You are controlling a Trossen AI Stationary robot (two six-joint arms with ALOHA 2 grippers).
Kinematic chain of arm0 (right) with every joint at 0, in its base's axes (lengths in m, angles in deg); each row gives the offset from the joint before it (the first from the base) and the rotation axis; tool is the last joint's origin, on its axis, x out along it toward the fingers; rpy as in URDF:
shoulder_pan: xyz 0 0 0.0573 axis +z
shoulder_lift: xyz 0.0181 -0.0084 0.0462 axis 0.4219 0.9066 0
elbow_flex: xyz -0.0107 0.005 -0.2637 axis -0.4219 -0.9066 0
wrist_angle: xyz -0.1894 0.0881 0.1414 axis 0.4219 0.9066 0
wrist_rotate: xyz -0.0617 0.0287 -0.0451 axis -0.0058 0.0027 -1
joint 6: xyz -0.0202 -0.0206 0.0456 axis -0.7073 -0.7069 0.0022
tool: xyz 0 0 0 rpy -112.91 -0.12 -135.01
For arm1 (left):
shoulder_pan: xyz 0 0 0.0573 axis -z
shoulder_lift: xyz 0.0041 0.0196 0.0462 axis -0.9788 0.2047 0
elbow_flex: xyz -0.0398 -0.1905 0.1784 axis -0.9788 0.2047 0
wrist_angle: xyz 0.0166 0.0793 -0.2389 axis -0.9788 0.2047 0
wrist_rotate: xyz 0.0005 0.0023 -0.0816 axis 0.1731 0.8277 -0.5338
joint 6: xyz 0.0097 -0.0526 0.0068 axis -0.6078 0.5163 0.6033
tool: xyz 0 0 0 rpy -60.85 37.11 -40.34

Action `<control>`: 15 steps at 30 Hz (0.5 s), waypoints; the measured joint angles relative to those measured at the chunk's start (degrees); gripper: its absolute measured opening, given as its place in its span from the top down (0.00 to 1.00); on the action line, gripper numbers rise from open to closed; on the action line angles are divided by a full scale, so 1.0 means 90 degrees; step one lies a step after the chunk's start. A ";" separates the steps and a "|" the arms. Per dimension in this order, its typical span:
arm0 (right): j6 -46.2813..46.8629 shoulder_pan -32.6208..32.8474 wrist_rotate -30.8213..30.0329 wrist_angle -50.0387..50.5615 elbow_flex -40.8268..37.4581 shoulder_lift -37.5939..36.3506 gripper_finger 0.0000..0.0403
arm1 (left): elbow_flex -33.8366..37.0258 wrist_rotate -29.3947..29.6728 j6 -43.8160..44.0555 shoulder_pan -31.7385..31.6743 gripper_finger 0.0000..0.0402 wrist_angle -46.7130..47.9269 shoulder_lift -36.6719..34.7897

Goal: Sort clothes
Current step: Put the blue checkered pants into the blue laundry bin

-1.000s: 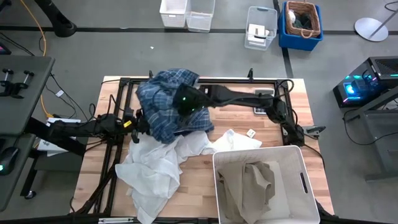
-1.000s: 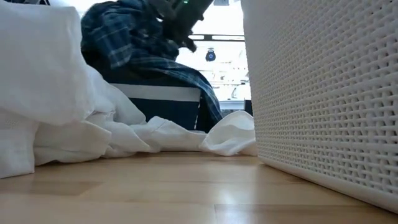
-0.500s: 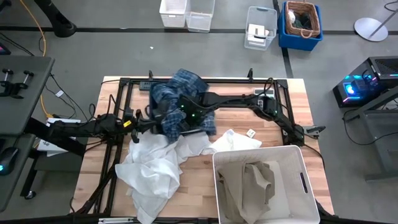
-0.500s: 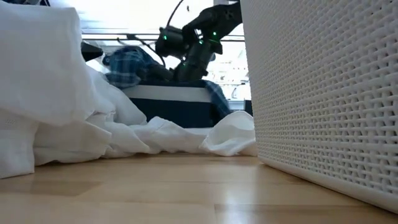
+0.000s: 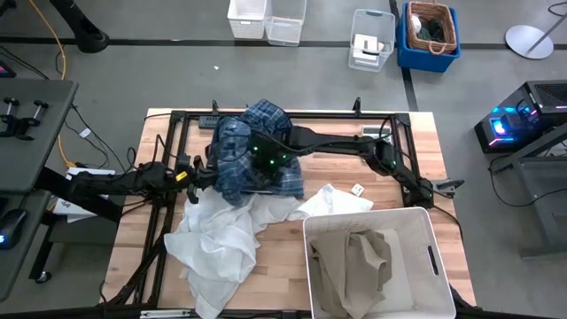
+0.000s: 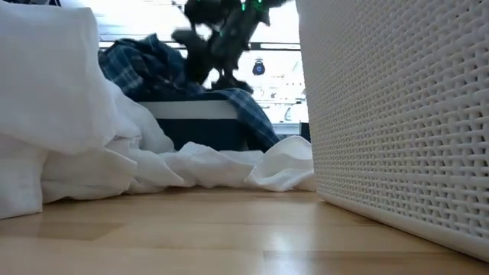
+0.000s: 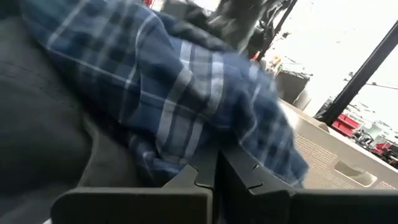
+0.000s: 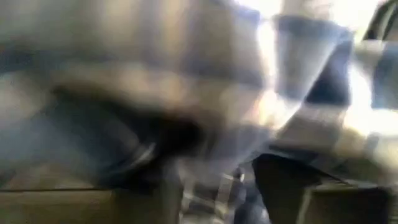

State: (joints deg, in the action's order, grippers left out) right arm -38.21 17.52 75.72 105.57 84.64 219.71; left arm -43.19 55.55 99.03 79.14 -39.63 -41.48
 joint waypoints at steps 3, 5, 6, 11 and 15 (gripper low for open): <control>-0.0263 0.0066 -0.0142 0.0508 0.0616 -0.0013 0.46 | 0.0000 0.0000 0.0000 0.0000 1.00 -0.0002 0.0000; -0.0224 0.0065 -0.0168 0.0428 0.0378 -0.0356 0.42 | 0.0000 -0.0002 0.0000 0.0000 1.00 0.0000 0.0000; -0.0196 0.0039 -0.0168 0.0551 0.0291 -0.0494 0.40 | 0.0000 0.0000 0.0000 0.0000 1.00 0.0002 0.0002; -0.0687 -0.0226 -0.0393 0.1570 0.0296 -0.1036 0.39 | 0.0000 0.0002 0.0000 0.0000 1.00 -0.0002 0.0008; -0.1540 -0.0489 -0.0376 0.2630 0.0298 -0.1247 0.39 | 0.0000 0.0000 0.0000 0.0000 1.00 0.0000 0.0010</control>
State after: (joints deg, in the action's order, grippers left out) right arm -52.07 13.12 72.34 129.24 87.32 208.49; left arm -43.19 55.55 99.03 79.14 -39.63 -41.40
